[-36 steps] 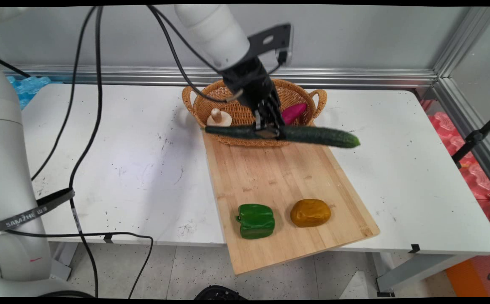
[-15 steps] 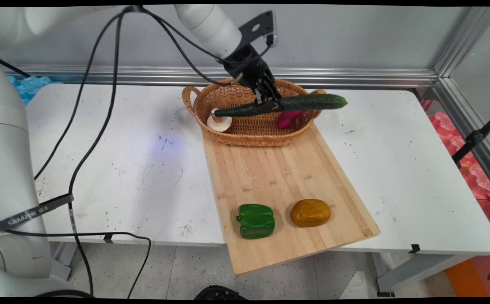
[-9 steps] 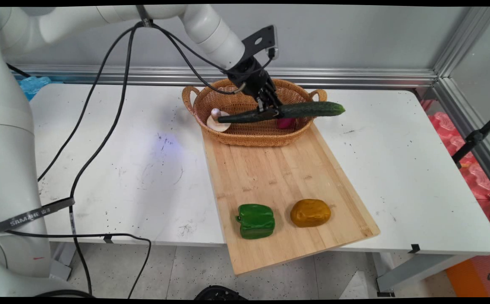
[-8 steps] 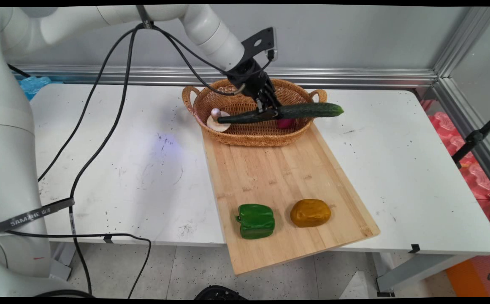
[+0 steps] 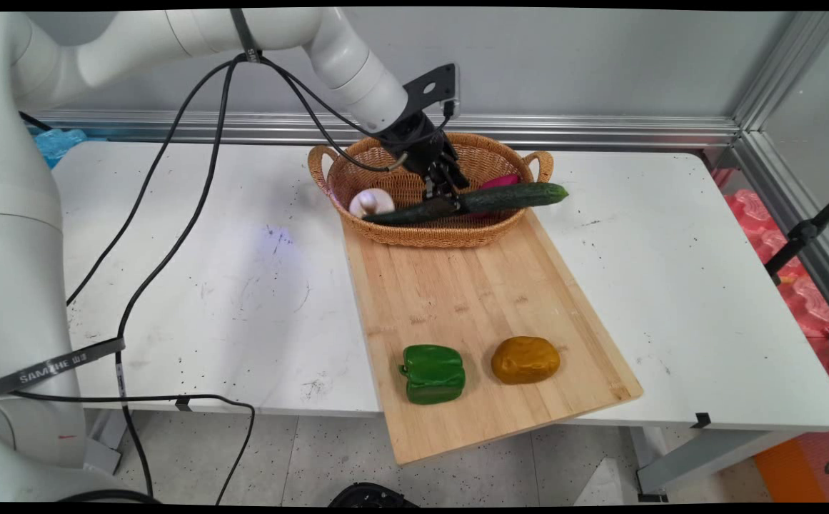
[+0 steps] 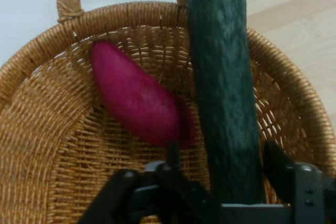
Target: Place the picked object in the vegetable basket
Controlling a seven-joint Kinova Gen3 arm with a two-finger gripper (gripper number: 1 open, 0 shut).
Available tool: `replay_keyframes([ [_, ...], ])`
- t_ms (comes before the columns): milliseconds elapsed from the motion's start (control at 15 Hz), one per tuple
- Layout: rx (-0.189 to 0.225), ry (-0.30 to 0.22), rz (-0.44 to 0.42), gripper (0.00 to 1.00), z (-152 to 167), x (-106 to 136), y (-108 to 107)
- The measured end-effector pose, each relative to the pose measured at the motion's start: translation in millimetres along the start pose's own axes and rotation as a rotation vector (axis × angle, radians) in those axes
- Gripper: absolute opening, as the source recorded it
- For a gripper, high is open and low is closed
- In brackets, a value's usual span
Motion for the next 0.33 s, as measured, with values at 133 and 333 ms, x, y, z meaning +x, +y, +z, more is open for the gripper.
replay_keyframes([
  [133, -0.005, 0.001, 0.011, 1.00, 2.2, -1.1, -0.9],
  [333, -0.017, 0.005, 0.032, 1.00, 4.1, -2.5, -1.8],
])
